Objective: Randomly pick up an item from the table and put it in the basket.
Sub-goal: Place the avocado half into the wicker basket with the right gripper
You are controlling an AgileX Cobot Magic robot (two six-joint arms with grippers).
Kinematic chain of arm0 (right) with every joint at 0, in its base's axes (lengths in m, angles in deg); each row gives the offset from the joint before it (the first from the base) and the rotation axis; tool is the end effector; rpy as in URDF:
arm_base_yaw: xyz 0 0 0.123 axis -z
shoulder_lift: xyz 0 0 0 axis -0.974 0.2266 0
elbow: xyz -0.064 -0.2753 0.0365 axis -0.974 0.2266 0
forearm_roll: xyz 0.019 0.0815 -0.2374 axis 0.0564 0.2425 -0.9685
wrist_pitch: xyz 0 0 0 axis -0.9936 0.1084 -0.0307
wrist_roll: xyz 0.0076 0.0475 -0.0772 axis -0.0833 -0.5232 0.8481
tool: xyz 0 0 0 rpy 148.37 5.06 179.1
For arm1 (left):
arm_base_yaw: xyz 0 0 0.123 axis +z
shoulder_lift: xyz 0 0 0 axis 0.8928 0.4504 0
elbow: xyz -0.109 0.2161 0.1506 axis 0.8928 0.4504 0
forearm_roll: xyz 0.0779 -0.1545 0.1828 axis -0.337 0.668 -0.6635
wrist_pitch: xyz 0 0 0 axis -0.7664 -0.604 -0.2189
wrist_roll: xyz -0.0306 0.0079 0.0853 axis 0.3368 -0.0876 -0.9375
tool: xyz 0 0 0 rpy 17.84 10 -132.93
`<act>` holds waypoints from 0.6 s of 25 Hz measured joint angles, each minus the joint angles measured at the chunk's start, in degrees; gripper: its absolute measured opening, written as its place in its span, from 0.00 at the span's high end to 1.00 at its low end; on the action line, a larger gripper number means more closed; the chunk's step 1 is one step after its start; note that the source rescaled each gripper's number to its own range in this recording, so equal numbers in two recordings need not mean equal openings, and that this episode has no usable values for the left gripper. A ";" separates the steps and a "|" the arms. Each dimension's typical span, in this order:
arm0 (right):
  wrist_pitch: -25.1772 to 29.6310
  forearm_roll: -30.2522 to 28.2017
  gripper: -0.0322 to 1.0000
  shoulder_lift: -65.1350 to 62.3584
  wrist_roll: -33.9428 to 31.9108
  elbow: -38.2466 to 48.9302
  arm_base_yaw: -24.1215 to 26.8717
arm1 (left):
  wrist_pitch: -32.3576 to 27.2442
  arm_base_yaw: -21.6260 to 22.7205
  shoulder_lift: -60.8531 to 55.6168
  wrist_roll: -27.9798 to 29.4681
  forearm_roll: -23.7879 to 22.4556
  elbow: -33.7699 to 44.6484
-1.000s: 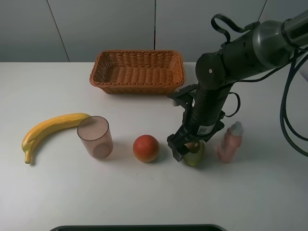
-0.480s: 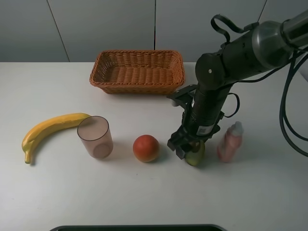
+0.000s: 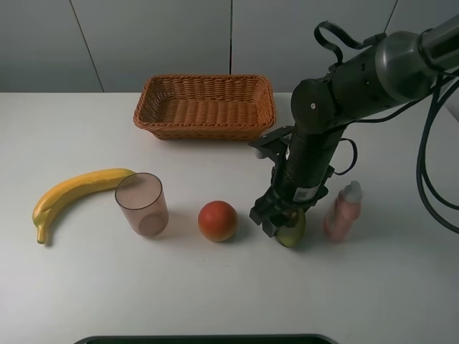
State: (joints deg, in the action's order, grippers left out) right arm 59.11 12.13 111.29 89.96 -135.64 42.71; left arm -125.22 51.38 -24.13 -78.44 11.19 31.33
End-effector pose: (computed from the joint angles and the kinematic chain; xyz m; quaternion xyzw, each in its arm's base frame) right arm 0.2506 0.1766 0.1006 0.3134 -0.9489 -0.0218 0.0297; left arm -0.0057 0.0095 0.2793 0.0668 0.8517 -0.0144 0.5196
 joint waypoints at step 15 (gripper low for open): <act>3.90 -16.49 0.97 -9.59 -0.43 -28.22 0.00 | 0.00 0.00 0.00 0.00 0.00 0.00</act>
State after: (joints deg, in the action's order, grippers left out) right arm 63.01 -4.36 101.70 89.53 -163.86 42.71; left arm -125.22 51.38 -24.13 -78.44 11.19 31.33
